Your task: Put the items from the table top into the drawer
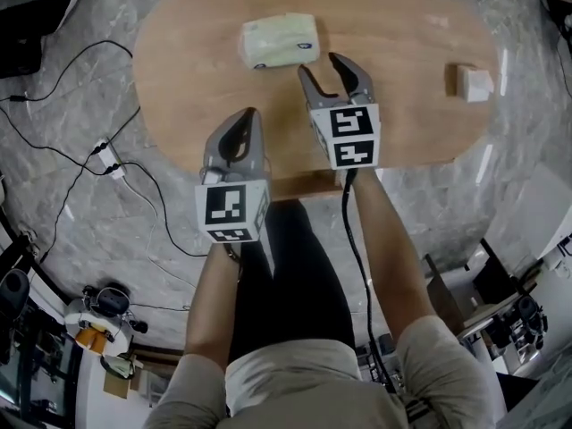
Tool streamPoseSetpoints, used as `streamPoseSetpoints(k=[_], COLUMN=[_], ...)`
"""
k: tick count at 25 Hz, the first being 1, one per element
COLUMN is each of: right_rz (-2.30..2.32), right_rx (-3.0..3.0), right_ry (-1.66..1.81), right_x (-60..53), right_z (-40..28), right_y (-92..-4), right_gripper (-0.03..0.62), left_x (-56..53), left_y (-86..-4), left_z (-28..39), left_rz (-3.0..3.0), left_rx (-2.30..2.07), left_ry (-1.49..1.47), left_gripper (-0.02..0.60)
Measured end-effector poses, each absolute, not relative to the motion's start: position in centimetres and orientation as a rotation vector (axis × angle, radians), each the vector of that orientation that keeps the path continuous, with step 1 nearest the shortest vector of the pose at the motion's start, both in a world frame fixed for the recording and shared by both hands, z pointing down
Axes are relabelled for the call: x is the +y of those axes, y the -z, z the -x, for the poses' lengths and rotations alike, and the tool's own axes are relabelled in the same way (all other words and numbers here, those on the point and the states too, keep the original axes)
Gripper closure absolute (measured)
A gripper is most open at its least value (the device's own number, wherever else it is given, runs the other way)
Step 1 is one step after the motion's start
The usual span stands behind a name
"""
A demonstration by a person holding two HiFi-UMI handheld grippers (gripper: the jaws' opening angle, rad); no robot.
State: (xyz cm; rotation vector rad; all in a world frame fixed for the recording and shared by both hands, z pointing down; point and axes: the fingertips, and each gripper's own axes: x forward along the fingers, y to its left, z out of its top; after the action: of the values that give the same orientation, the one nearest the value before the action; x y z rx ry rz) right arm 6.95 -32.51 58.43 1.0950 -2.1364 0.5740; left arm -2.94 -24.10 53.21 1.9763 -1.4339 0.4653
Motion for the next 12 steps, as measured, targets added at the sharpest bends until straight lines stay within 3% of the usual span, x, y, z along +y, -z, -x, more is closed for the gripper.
streamPoseSetpoints(k=[12], right_rz=[-1.069], right_rx=[-2.083], right_ry=[-0.677], right_x=[-34.0], right_z=[-6.9], right_y=[-62.4], right_gripper=[0.370], left_x=[-23.9], left_y=[-54.4], left_z=[3.4], left_rz=[-1.949], left_rx=[-1.440], left_ry=[-0.480], left_gripper=[0.563])
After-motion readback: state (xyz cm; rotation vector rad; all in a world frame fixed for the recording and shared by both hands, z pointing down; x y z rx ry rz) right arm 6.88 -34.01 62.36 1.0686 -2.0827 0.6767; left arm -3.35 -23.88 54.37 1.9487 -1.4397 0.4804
